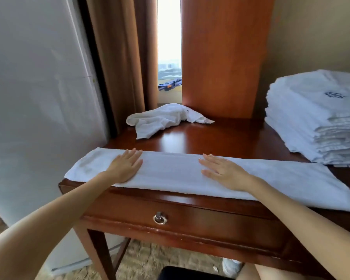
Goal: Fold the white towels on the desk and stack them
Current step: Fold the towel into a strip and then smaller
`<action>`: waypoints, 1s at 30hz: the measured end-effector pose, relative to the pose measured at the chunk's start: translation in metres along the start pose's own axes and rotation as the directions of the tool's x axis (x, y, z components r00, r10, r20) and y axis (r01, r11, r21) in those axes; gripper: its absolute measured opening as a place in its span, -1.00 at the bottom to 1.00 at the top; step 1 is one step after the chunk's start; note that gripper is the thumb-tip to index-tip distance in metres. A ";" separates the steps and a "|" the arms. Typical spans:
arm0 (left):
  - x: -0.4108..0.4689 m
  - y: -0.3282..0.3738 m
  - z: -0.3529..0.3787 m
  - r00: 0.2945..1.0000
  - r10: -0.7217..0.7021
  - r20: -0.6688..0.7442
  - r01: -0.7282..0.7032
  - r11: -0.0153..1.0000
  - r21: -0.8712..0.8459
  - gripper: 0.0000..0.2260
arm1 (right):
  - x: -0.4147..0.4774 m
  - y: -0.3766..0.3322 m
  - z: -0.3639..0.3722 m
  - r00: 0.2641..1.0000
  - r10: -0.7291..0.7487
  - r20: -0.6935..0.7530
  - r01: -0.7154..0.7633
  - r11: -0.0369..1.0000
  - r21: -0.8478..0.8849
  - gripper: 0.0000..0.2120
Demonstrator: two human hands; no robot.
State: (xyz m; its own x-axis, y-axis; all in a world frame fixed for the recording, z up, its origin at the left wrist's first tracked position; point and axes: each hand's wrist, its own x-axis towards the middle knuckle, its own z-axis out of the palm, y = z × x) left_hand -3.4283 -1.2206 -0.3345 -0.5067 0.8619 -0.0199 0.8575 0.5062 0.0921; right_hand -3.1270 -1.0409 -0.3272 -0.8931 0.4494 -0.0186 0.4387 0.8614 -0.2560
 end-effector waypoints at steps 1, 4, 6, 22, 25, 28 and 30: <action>0.001 0.002 0.000 1.000 -0.017 0.002 0.017 1.000 0.020 -0.53 | -0.015 0.021 -0.006 0.998 0.061 0.003 -0.061 0.998 -0.009 -0.46; 0.007 0.020 -0.003 0.994 -0.106 -0.012 0.106 0.993 0.047 -0.54 | -0.061 0.084 -0.024 0.968 0.252 -0.005 -0.252 0.967 -0.037 -0.45; 0.010 0.053 -0.003 0.994 -0.103 -0.028 0.104 0.994 0.031 -0.56 | -0.090 0.116 -0.035 0.939 0.343 -0.020 -0.344 0.939 -0.032 -0.45; -0.020 0.377 0.041 0.867 0.496 -0.046 -0.498 0.863 -0.086 -0.52 | -0.161 0.160 -0.034 0.872 0.451 -0.190 -0.453 0.891 0.033 -0.48; -0.021 0.376 0.041 0.856 0.514 -0.051 -0.516 0.852 -0.086 -0.53 | -0.181 0.175 -0.036 0.802 0.556 -0.217 -0.531 0.831 0.166 -0.50; -0.019 0.374 0.044 0.854 0.515 -0.068 -0.519 0.851 -0.072 -0.54 | -0.205 0.190 -0.032 0.599 0.722 -0.345 -0.582 0.689 0.432 -0.54; -0.018 0.373 0.044 0.851 0.519 -0.077 -0.524 0.848 -0.076 -0.54 | -0.212 0.193 -0.032 0.460 0.769 -0.444 -0.615 0.637 0.465 -0.58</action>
State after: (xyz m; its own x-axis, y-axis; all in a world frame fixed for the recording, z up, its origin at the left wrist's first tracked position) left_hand -3.0953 -1.0458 -0.3439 0.0073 0.9942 0.1074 0.9862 -0.0249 0.1637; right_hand -2.8503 -0.9625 -0.3413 -0.0299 0.9742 0.2238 0.7822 0.1622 -0.6015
